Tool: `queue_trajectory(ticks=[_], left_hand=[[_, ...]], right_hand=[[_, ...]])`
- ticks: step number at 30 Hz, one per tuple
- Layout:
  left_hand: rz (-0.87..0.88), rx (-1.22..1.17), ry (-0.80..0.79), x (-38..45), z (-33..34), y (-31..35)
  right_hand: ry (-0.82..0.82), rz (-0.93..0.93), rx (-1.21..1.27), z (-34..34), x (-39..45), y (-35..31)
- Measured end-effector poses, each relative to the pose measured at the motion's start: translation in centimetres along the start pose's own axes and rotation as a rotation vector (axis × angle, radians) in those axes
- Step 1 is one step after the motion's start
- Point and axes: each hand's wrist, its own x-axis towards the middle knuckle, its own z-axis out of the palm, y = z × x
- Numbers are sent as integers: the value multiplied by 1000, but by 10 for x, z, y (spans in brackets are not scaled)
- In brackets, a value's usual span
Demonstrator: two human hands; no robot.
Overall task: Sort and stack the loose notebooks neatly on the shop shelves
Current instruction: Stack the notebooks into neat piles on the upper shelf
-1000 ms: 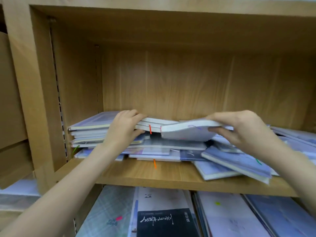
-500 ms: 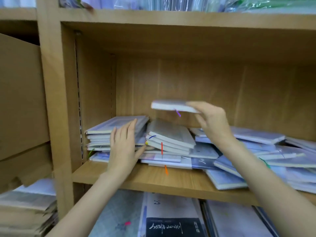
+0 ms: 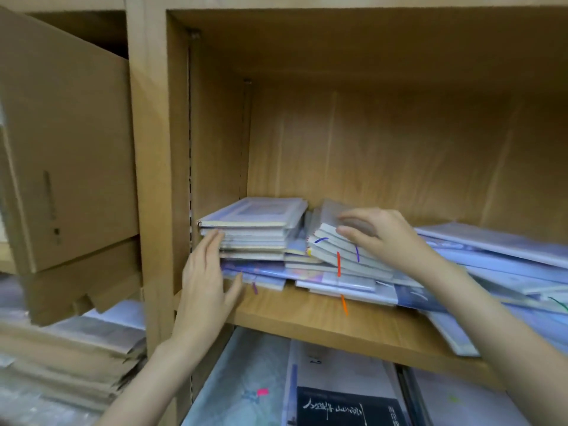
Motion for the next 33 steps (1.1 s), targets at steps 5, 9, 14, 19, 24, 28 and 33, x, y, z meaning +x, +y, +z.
queue_trajectory(ticks=[5, 9, 14, 19, 24, 28, 33], left_hand=[[-60, -12, -84, -9, -6, -9], [-50, -2, -124, -7, -10, -11], [-49, -16, -135, -8, -10, -13], [-59, -28, -140, -8, -9, -14], [-56, -17, -145, -11, -9, -14], [-52, -15, -147, -13, -10, -16], [-42, -12, -123, -16, -10, -14]], right_hand=[[-138, -137, 26, 35, 46, -46], [-192, -128, -70, 54, 68, -66], [-32, -77, -205, 59, 80, -68], [-33, -28, -128, 48, 89, -57], [-203, -102, -267, 57, 87, -63], [-271, -101, -191, 57, 84, -55], [-206, -109, -223, 53, 82, -56]])
